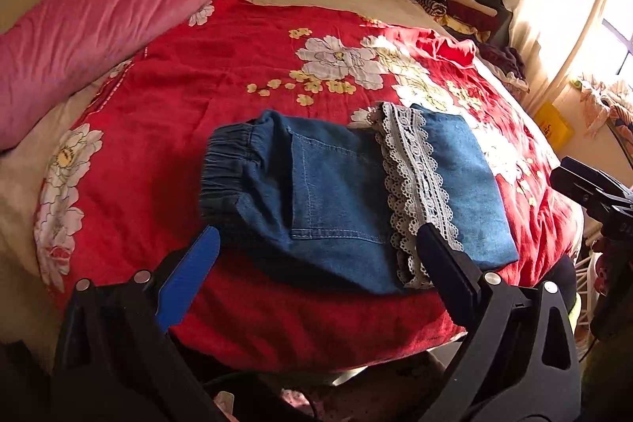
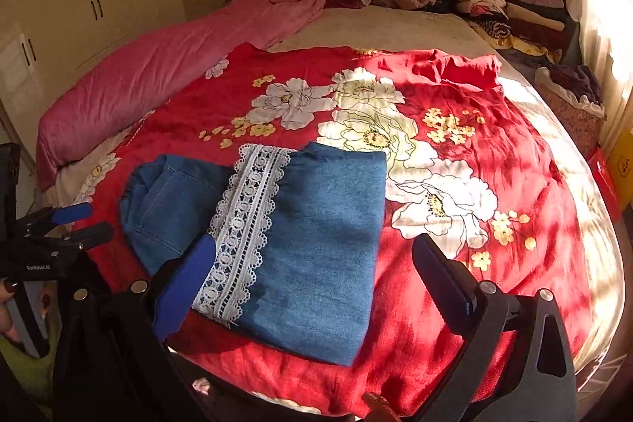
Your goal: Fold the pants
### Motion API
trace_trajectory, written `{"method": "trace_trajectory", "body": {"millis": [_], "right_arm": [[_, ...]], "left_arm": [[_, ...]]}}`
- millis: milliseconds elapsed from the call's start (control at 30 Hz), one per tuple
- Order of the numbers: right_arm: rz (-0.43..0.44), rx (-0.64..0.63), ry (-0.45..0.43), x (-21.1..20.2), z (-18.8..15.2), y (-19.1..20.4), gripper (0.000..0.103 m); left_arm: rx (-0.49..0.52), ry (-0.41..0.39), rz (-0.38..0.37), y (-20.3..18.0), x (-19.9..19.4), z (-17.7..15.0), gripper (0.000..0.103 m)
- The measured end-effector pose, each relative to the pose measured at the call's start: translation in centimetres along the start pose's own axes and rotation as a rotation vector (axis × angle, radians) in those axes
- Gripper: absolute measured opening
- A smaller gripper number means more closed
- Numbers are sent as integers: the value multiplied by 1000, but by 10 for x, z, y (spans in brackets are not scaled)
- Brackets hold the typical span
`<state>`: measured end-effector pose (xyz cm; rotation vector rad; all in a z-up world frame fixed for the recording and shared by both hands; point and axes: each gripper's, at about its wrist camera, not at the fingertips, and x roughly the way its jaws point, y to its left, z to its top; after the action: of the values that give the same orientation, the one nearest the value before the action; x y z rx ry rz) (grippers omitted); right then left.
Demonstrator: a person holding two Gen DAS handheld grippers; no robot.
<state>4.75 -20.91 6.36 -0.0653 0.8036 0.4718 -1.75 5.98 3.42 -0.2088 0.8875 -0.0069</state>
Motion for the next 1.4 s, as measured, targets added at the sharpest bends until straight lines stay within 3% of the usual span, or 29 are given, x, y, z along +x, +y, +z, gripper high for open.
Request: {"method": "trace_trajectory", "body": {"millis": [300,500,733,933,967,1100,1167,1400], "right_arm": [[99,-75,14,25,42,39,99],[163,-129,59,55,61,71,99],[234,-223,137,94,74,113,99],[287,-274,207,130,82,138,99],[286,-289,215,136,82,142,99],[300,-321,266,162,81,156,99],[320,-337,285,172,80,163,98],[350,-396,340,203,74,188,98]], "left_arm": [[-115,5,39,51,4,-4,93],[-198,46,13,77,17,-10,93],[-238,88,-30,81,36,-13,93],[-253,78,-44,80,50,-13,93],[-256,78,-40,79,52,-12,91],[-239,88,-50,76,63,-12,56],[-238,101,-75,75,69,-13,46],[-253,114,-107,77,78,-15,46]]}}
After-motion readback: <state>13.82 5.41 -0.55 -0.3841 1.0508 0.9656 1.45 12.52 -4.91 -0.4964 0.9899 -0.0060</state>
